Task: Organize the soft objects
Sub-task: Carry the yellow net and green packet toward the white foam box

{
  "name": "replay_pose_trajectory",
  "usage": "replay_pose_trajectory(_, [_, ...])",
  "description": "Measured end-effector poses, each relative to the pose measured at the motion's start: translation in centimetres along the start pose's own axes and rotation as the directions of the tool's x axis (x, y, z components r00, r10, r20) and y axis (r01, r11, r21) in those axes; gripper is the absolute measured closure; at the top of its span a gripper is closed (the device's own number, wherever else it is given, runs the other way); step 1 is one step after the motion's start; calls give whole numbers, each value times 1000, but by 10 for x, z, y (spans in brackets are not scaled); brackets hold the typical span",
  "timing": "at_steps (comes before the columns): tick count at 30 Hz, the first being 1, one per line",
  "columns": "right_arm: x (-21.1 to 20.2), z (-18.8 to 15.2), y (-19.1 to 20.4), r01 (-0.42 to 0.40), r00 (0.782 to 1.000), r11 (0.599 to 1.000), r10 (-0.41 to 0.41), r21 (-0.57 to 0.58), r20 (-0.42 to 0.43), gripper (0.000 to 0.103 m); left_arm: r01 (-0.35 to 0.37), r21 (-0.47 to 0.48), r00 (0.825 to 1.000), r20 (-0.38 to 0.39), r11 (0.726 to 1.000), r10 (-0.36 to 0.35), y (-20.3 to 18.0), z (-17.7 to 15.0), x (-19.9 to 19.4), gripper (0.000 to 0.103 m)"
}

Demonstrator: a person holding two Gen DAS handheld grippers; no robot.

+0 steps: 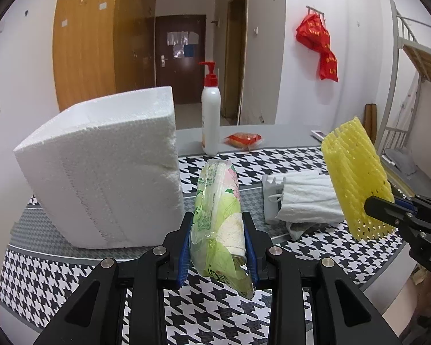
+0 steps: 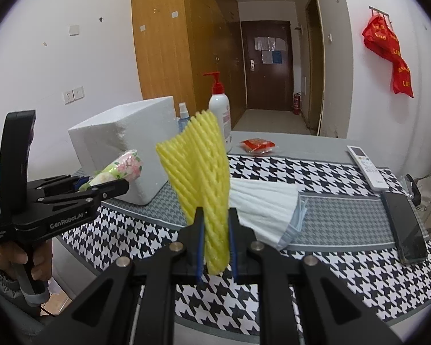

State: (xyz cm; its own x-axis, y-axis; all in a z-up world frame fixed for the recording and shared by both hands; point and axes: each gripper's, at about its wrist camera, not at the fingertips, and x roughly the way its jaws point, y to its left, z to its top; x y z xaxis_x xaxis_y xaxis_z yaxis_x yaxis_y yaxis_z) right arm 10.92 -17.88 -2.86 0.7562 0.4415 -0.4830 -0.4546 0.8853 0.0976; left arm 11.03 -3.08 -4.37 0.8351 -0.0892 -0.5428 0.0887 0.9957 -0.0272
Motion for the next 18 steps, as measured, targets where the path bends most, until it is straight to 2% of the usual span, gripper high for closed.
replay_pose_trajectory(18, [5,29,10,-28,998,999,29,-28,49,85,17,-6,995,95,1000,-17,15,21,-33,70])
